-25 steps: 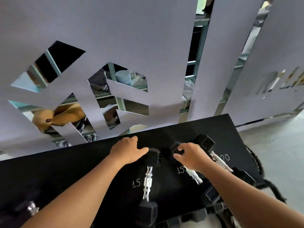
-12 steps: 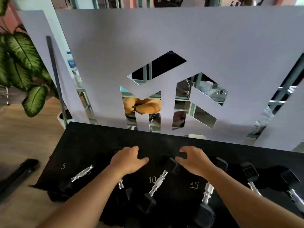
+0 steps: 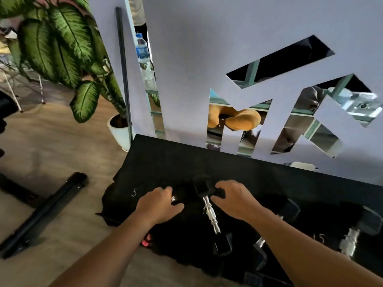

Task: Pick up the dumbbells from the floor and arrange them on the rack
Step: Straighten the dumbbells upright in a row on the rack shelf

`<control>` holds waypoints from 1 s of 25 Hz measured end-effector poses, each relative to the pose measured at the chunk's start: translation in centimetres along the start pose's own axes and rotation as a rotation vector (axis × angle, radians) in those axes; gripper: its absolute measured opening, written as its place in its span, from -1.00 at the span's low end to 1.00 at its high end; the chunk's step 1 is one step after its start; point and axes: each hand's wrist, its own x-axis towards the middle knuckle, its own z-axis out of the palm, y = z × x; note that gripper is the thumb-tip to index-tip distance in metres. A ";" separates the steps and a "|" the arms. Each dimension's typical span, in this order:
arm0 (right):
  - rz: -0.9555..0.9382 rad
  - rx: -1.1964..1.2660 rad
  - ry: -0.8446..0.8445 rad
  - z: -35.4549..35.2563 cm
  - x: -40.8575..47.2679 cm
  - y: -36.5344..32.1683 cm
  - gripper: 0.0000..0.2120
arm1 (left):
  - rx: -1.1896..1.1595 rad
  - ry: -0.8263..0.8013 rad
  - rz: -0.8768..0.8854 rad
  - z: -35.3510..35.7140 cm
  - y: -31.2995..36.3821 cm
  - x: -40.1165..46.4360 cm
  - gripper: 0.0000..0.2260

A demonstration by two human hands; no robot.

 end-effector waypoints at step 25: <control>0.268 -0.116 -0.019 18.8 13.6 -5.7 -0.29 | 0.195 -0.315 0.202 10.9 -10.6 12.0 -0.70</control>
